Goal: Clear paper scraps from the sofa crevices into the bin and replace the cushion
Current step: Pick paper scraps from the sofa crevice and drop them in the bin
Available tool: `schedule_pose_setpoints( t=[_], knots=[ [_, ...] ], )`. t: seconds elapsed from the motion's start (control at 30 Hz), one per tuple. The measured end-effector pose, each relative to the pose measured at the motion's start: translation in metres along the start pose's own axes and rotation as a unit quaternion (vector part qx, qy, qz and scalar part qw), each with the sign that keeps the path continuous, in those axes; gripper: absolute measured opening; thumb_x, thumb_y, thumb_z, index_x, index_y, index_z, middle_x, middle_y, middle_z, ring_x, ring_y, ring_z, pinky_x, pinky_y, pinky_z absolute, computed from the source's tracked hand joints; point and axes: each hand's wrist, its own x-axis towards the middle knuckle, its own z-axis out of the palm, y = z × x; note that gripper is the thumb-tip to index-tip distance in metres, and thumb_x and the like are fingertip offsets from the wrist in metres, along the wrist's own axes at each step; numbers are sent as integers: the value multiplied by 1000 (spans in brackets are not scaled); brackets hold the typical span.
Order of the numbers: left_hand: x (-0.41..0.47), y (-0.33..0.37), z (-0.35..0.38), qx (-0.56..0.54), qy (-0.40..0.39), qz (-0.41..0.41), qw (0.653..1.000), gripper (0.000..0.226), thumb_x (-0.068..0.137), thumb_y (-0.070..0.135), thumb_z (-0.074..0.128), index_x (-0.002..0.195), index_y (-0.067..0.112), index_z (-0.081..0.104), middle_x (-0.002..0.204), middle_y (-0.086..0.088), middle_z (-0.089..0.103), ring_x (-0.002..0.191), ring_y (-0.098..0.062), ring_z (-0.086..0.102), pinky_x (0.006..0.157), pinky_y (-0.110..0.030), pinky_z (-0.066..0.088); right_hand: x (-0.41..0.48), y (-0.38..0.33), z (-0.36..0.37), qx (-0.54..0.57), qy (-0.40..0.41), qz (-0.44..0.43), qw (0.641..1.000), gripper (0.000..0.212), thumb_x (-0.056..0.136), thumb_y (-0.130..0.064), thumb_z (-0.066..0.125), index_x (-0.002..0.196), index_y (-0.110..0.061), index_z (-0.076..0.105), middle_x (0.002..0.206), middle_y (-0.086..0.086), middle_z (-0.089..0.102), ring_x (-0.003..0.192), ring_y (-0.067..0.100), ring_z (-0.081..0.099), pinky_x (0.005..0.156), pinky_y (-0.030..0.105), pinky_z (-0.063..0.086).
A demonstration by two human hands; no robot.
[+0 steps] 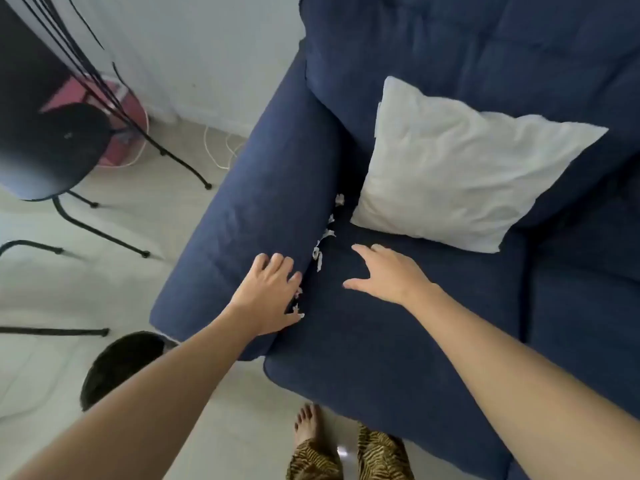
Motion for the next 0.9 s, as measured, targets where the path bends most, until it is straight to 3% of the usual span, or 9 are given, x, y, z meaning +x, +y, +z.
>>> schedule_pose_setpoints(
  t=[0.13, 0.23, 0.4, 0.53, 0.63, 0.83, 0.9],
  knots=[
    [51, 22, 63, 49, -19, 45, 998, 75, 78, 63, 61, 132, 11, 54, 127, -11, 45, 121, -33, 37, 111, -49, 19, 72, 13, 64, 22, -32, -1, 999, 81, 89, -62, 65, 154, -21, 38, 130, 5, 58, 119, 27, 59, 88, 43, 54],
    [89, 37, 100, 118, -61, 50, 990, 80, 88, 57, 57, 147, 5, 38, 144, -15, 35, 133, -37, 25, 117, -55, 6, 124, 21, 101, 36, -34, 12, 999, 79, 91, -56, 66, 155, -20, 37, 138, 9, 56, 125, 30, 57, 94, 42, 52],
    [130, 54, 128, 217, -118, 37, 968, 54, 99, 31, 53, 147, 9, 42, 153, -18, 29, 140, -39, 19, 117, -57, 0, 182, 17, 125, 35, 18, -39, 998, 78, 89, -50, 69, 155, -25, 35, 137, 12, 56, 119, 35, 61, 88, 44, 52],
    [140, 61, 135, 251, -163, 54, 953, 47, 99, 34, 53, 143, 17, 49, 159, -19, 20, 143, -41, 12, 117, -58, -4, 201, 9, 132, 7, 47, -40, 998, 53, 90, -44, 71, 136, -21, 60, 130, 9, 61, 108, 37, 66, 83, 42, 50],
    [140, 62, 137, 246, -162, 52, 954, 45, 98, 33, 55, 139, 17, 52, 156, -19, 25, 142, -40, 15, 116, -58, -3, 205, 5, 142, -4, 76, -53, 996, 26, 97, -34, 64, 110, -14, 75, 119, 7, 65, 96, 36, 69, 73, 38, 48],
    [142, 61, 142, 209, -138, 37, 967, 29, 96, 30, 56, 122, 19, 64, 139, -14, 45, 131, -35, 29, 117, -55, 5, 210, 8, 152, 36, 115, -60, 991, 22, 100, -25, 60, 94, -10, 74, 105, 5, 69, 88, 31, 68, 67, 33, 37],
    [141, 63, 140, 196, -137, 33, 970, 29, 96, 29, 56, 122, 19, 64, 138, -14, 45, 131, -35, 30, 117, -54, 6, 204, 14, 148, 68, 122, -65, 988, 23, 98, -27, 63, 93, -9, 76, 100, 5, 68, 85, 29, 67, 65, 33, 41]
  ],
)
